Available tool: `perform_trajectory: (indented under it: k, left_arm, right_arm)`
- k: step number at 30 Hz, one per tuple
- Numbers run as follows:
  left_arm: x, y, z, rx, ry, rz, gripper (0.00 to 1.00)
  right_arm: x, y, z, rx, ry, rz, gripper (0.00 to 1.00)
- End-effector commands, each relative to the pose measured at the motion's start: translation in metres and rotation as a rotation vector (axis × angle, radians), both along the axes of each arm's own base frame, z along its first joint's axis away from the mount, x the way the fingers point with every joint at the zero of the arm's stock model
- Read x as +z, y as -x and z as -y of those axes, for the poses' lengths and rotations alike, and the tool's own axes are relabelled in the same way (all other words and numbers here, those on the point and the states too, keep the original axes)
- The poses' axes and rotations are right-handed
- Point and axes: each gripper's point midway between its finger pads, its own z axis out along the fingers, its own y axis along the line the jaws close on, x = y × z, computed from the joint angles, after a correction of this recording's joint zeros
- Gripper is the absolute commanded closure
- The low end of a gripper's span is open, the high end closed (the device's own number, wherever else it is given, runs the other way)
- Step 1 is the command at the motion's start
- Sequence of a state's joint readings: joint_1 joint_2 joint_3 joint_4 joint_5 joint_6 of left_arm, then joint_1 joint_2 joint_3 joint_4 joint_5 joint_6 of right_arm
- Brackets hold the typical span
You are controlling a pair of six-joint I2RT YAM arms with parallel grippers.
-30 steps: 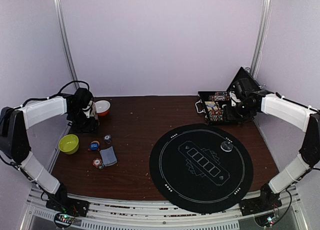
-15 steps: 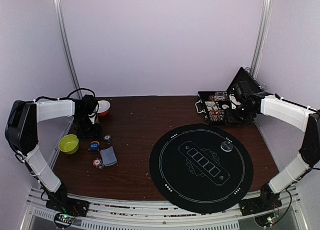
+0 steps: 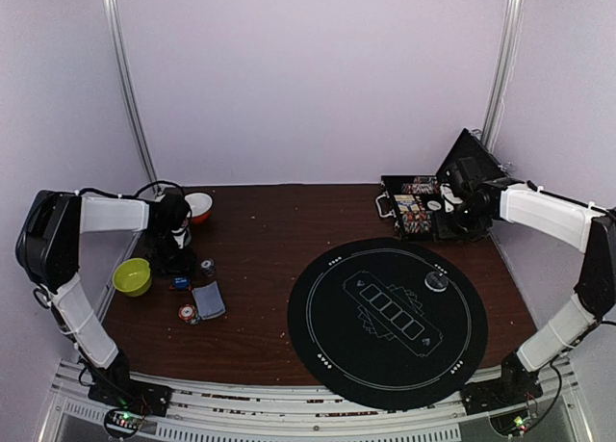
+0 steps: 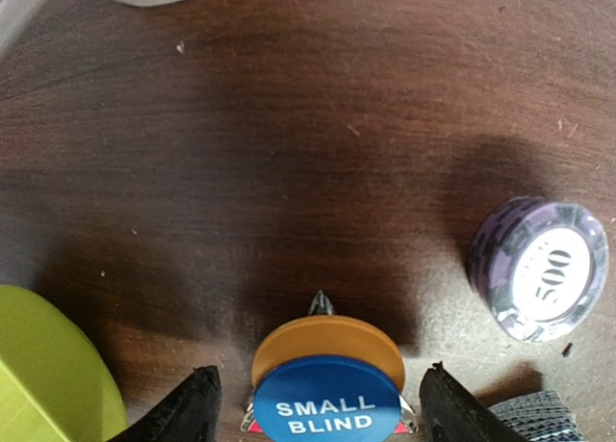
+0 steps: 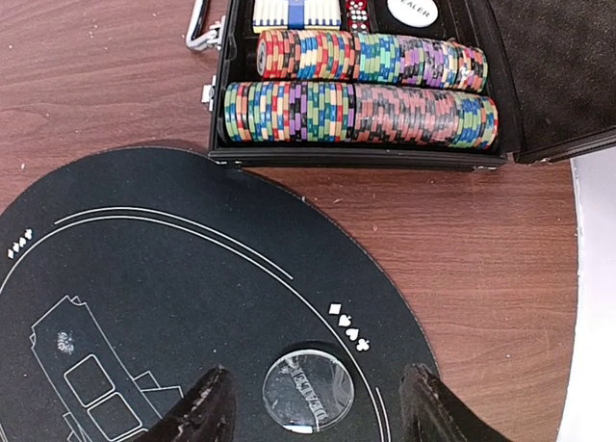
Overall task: Distribute texas hold em gaming equipment
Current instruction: Pick up the small blind button from the center of the board.
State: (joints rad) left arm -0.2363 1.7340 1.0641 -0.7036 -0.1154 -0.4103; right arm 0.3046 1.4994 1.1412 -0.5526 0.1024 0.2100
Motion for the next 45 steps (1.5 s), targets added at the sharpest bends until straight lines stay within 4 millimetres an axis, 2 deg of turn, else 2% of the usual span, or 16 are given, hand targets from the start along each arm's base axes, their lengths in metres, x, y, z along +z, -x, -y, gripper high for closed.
perform_trajectory:
  k: [1,7,10,15,20,27,35,45]
  left_arm:
    - [-0.007,-0.003,0.0,0.005,0.014,0.005,0.27]
    - [-0.006,-0.005,0.0,0.006,0.023,0.015,0.29]
    - [-0.012,-0.003,-0.001,0.012,0.026,0.004,0.32]
    - [-0.011,-0.008,-0.002,0.012,0.027,0.018,0.35]
    - [-0.009,-0.007,-0.001,0.017,0.038,0.027,0.43]
    - [-0.013,-0.001,-0.001,-0.002,0.039,0.009,0.58]
    - [0.001,-0.005,-0.003,-0.022,0.02,0.019,0.77]
    - [0.02,-0.007,-0.004,-0.066,-0.002,0.011,0.79]
  right_arm:
    - [-0.005,0.001,0.002,0.006,0.036,-0.022,0.39]
    - [0.003,-0.006,0.001,0.015,0.051,-0.026,0.39]
    - [0.004,-0.006,0.002,0.012,0.051,-0.015,0.39]
    - [0.004,-0.002,0.003,0.009,0.054,-0.023,0.39]
    - [0.008,-0.003,0.005,0.001,0.059,-0.013,0.39]
    - [0.009,0.001,0.006,-0.006,0.057,-0.014,0.38]
    - [0.014,-0.003,0.003,0.0,0.044,-0.005,0.38]
    - [0.022,-0.005,0.0,0.005,0.033,0.003,0.38]
